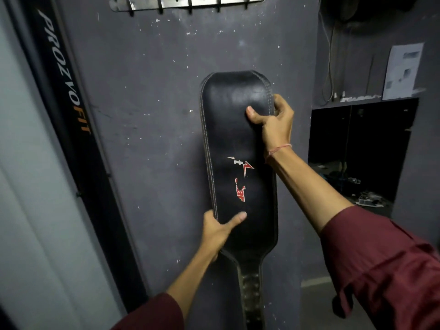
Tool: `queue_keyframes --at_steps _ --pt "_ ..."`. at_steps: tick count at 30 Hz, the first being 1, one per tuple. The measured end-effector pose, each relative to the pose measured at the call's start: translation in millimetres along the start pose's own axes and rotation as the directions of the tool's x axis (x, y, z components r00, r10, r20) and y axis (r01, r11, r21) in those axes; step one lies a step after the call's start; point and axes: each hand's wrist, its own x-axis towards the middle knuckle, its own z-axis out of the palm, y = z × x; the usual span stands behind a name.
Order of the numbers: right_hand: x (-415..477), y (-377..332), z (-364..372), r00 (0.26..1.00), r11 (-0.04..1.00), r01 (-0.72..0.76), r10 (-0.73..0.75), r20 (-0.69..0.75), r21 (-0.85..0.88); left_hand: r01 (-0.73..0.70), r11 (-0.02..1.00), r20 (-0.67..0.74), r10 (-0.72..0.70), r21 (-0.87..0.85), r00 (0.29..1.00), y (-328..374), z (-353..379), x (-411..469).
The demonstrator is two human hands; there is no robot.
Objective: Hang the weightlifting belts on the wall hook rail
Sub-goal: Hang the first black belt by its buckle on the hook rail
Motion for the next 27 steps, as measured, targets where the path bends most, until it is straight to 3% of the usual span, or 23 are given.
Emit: queue_keyframes --at_steps 3,5,7,11,14,16,21,24,27 --pt "-3.0 6.5 -6.0 1.000 1.000 -0.012 0.012 0.001 0.022 -0.133 0.989 -0.057 0.130 -0.060 0.990 50.3 5.0 18.7" --pt "-2.9 5.1 -5.7 0.999 0.999 -0.020 0.020 -0.028 0.035 -0.195 0.980 0.012 0.196 -0.045 0.981 71.6 1.0 28.5" --pt "0.6 -1.0 -5.5 0.998 0.998 -0.011 0.014 -0.066 0.054 -0.153 0.988 0.068 0.154 -0.007 0.986 58.7 -4.2 26.5" --pt "2.0 -10.9 -5.2 0.997 0.998 0.046 -0.043 -0.063 0.049 0.066 0.989 0.105 -0.080 0.134 0.991 -30.0 -15.5 -17.1" --pt "-0.7 -5.7 -7.2 0.997 0.998 0.048 -0.046 -0.066 0.027 0.078 0.992 0.029 -0.081 0.094 0.996 -44.2 -14.8 -31.5" --pt "-1.9 -4.0 -9.2 0.997 0.999 0.039 -0.037 -0.067 0.017 0.006 0.999 -0.051 -0.004 0.040 0.999 -22.9 -10.6 -24.9" --pt "-15.2 -0.9 -11.6 0.995 0.995 0.093 -0.093 0.018 0.031 -0.259 0.964 -0.071 0.262 0.056 0.962 71.3 8.2 19.6" --pt "-31.4 8.6 -15.5 0.992 0.996 0.083 -0.085 0.092 0.028 -0.195 0.979 -0.114 0.188 -0.054 0.976 139.9 12.6 53.7" --pt "-36.8 14.9 -25.7 0.993 0.998 0.024 -0.030 0.117 0.055 -0.101 0.976 -0.009 0.101 -0.194 0.995 185.2 15.6 63.8"
